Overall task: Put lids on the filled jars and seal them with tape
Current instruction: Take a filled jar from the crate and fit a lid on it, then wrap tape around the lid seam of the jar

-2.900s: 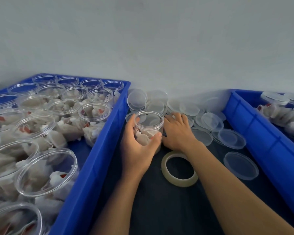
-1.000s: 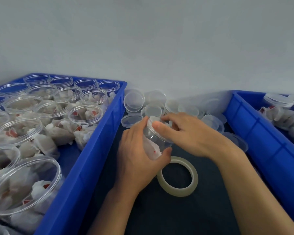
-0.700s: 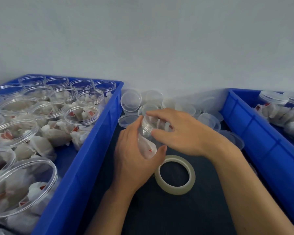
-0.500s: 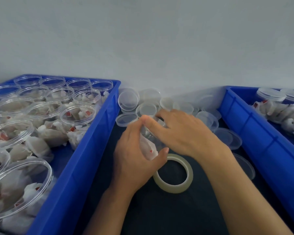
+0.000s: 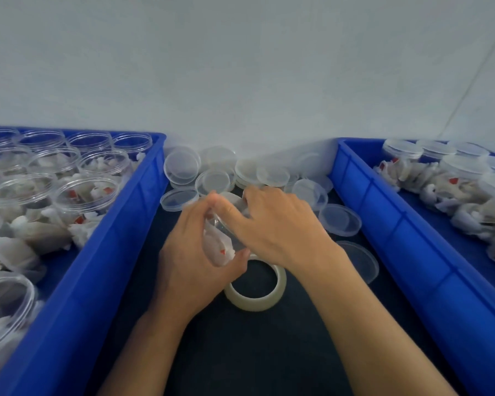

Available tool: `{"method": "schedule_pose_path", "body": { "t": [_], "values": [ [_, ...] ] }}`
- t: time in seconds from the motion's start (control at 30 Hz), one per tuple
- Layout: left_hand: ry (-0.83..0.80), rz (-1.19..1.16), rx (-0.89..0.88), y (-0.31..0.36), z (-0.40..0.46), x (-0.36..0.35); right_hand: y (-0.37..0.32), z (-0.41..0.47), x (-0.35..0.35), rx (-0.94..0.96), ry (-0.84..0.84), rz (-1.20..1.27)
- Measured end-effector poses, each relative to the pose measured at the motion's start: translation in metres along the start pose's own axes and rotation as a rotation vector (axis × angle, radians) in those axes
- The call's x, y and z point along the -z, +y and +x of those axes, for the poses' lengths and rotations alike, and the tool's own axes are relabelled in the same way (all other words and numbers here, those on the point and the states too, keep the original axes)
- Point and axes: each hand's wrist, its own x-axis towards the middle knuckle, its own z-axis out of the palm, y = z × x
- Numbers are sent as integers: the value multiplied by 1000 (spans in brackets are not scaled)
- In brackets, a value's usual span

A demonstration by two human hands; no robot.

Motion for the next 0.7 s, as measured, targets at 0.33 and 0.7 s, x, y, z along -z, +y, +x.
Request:
{"method": "schedule_pose_path", "body": {
  "t": [0.33,0.7],
  "values": [
    [-22,-95,101,1,1,5,10,7,2,137,-112,175],
    [35,-25,106,10,-8,-3,-5,2,-18,103,99,98]
  ]
}}
